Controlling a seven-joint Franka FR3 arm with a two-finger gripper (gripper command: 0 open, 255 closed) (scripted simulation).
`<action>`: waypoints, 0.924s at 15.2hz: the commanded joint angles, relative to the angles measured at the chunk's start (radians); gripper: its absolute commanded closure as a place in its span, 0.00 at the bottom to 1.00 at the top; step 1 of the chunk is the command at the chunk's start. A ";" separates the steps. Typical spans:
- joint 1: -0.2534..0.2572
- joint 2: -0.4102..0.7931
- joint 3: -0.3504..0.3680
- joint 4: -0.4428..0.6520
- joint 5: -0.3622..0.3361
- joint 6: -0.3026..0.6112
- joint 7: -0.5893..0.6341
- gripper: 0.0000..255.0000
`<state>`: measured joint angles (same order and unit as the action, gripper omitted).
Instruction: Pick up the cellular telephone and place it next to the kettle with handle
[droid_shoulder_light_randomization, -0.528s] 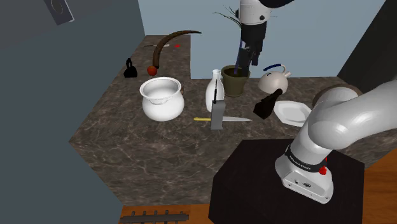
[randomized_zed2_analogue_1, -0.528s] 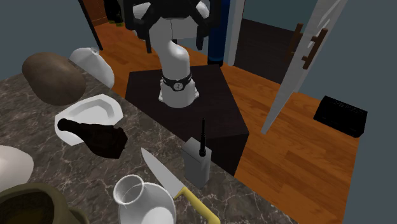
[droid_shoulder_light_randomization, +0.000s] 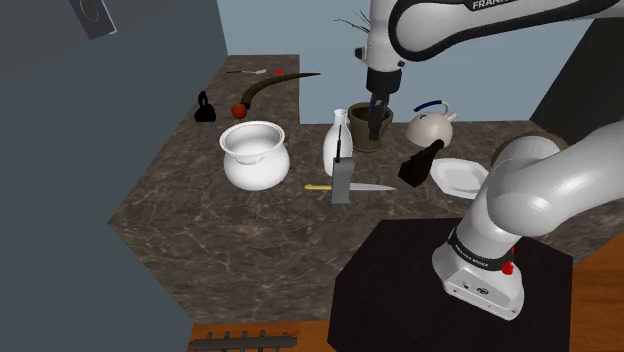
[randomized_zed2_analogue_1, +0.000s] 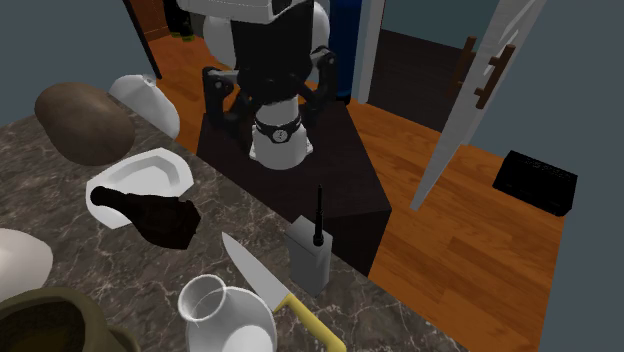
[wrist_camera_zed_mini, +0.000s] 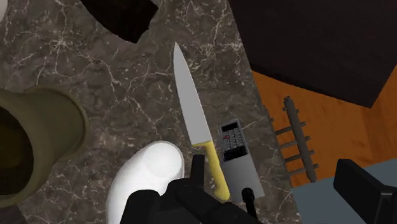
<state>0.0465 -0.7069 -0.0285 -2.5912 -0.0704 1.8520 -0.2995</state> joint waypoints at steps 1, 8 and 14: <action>0.024 0.042 -0.029 -0.045 -0.007 0.117 -0.085 0.00; 0.117 0.222 -0.127 -0.124 0.006 0.457 -0.366 0.00; 0.121 0.292 -0.134 -0.159 0.010 0.561 -0.370 0.00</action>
<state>0.1652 -0.4286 -0.1622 -2.7469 -0.0622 2.3955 -0.6697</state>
